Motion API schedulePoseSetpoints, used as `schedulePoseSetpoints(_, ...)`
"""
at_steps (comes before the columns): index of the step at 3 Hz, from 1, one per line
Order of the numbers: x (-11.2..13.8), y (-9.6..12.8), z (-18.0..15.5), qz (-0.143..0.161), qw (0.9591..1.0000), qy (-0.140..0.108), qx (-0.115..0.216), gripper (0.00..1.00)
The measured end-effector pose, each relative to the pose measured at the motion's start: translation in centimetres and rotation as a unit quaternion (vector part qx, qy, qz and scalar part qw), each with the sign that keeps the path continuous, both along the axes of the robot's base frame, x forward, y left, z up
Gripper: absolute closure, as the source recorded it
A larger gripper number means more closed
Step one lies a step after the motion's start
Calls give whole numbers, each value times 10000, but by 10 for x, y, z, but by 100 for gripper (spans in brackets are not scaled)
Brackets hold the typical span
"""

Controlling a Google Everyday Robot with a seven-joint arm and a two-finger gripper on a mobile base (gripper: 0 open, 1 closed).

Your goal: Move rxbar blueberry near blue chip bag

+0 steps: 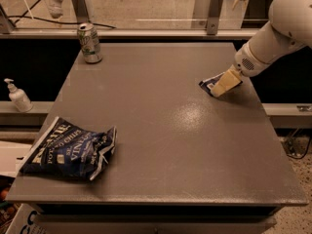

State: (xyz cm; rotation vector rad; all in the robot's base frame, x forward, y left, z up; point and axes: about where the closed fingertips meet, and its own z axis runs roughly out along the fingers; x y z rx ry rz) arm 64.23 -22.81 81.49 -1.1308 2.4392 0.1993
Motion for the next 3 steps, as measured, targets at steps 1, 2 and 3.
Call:
schedulePoseSetpoints(1,0,-2,-2,-78,9999,95,24,64)
schedulePoseSetpoints(2,0,-5,4,-96,9999,83,41,88)
schedulePoseSetpoints(3,0,0,17,4,9999,25,169,100)
